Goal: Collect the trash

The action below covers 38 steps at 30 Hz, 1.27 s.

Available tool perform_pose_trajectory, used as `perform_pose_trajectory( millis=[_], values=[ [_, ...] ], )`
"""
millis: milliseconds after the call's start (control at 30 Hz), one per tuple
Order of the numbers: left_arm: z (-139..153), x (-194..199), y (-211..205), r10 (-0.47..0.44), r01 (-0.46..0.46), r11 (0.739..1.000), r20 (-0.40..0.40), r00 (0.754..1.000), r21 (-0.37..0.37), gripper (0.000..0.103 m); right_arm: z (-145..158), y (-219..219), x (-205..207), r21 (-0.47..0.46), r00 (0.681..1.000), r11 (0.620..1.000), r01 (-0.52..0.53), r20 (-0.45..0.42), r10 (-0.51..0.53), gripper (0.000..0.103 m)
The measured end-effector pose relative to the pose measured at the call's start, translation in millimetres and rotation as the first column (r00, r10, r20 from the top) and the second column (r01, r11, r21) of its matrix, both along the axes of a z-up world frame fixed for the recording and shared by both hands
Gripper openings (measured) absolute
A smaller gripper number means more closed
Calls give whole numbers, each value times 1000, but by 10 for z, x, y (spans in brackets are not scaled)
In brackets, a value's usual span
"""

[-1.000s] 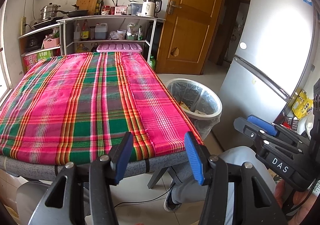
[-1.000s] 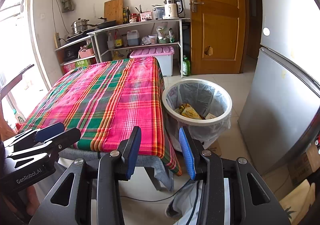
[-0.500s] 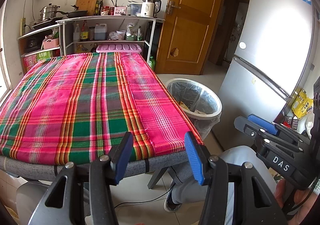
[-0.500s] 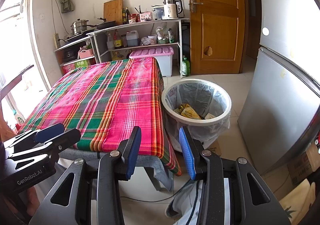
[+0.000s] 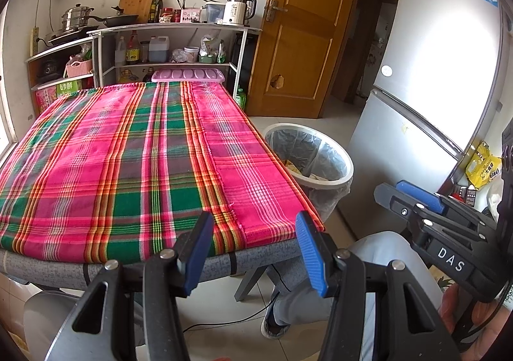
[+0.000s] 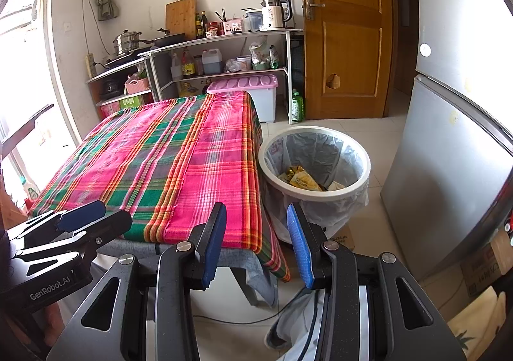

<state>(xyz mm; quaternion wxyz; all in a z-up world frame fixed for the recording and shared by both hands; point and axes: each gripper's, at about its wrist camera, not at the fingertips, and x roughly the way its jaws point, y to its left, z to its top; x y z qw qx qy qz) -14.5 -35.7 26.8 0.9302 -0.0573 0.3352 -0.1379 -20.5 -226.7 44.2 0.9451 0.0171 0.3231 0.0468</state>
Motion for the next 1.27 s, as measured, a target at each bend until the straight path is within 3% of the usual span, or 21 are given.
perform_pose_trajectory(
  millis=[1267],
  values=[
    [3, -35, -8, 1, -1, 999, 19, 1000, 38, 55, -49, -12, -8, -6, 1000, 1000, 6, -1, -6, 41]
  ],
)
